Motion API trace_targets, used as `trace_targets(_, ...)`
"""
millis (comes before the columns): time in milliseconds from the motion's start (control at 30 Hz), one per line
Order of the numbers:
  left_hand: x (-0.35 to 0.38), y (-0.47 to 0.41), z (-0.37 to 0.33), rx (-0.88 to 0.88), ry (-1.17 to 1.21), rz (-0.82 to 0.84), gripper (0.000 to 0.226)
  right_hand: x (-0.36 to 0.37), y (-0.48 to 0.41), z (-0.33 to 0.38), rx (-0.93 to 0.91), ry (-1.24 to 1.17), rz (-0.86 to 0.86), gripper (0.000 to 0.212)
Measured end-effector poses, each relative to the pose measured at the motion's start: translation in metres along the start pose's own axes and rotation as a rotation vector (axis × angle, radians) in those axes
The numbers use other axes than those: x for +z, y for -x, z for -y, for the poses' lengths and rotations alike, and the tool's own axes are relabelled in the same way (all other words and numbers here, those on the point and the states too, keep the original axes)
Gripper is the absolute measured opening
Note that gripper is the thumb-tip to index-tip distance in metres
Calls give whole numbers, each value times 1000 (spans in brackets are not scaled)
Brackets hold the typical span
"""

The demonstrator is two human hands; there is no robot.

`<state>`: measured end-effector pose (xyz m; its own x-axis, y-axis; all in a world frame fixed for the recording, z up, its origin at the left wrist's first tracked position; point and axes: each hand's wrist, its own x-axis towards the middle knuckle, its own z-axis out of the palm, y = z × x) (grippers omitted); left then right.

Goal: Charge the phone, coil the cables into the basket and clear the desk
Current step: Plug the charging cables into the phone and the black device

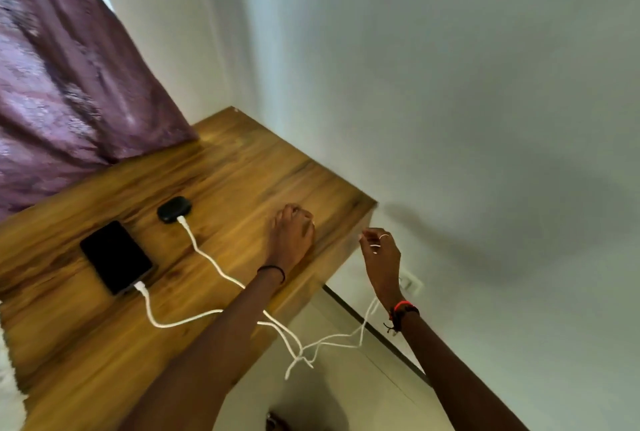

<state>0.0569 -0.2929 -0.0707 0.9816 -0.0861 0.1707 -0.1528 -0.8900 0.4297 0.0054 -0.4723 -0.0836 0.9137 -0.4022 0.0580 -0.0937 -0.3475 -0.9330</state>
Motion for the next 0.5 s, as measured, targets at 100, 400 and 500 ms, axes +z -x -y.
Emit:
trace_targets(100,16,-6,-13,47,-28,3,21,-37,7,-35,51,19,-64,4)
trace_targets(400,41,-15,-21,128,-120,21,42,-73,16,-137,441,376,71,22)
trace_targets(500,45,-15,-18,126,-112,5,42,-70,8,-148,682,133,101,22)
